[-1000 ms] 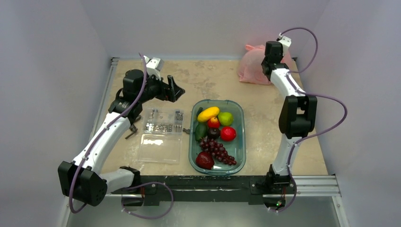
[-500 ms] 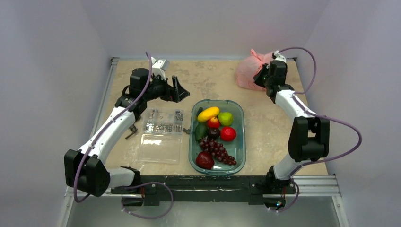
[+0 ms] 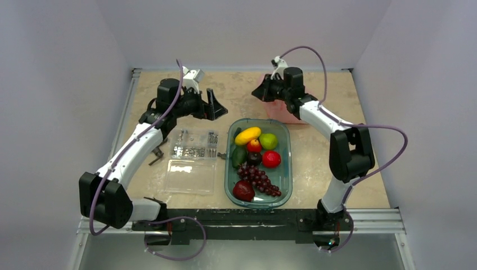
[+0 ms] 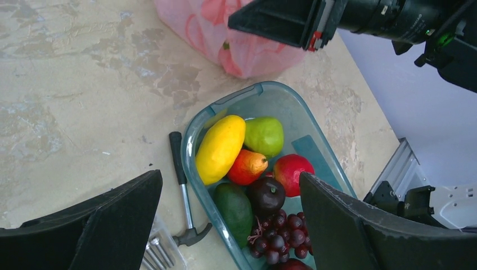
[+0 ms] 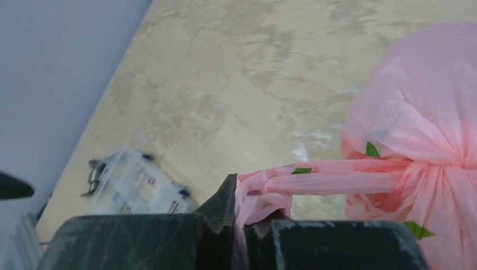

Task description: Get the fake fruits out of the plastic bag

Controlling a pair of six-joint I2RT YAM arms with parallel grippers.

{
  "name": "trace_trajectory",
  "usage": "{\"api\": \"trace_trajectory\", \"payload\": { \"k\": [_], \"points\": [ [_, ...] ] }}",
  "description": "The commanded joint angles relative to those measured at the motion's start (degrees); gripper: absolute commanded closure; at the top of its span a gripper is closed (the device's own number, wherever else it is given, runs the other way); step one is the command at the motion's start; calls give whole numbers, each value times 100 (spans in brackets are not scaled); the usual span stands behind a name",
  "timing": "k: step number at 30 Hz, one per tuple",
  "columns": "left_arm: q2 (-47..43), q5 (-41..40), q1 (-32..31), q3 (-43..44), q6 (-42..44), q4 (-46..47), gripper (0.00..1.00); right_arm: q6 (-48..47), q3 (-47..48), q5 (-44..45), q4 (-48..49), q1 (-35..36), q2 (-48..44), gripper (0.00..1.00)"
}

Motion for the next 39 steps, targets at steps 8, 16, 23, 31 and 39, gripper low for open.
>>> {"api": "trace_trajectory", "payload": {
  "k": [8,16,23,31,39],
  "points": [
    [102,-214,-15,369,271,-100,9,-1005,-537,-1870,498,875,-268,100],
    [242,-253,-15,449,320,-232,11,-1147,-1277,-1352,356,898,-903,100],
    [511,-704,-111,886,603,-342,12,-1276,-1742,20,-150,894,-1654,98],
    [1945,-1404,-922,2157,1638,-165,11,-1120,-2153,188,-22,893,-1792,98],
    [3193,-1448,-1235,2933,1672,196,15,-955,-2511,632,-96,894,-2149,98]
  ]
}}
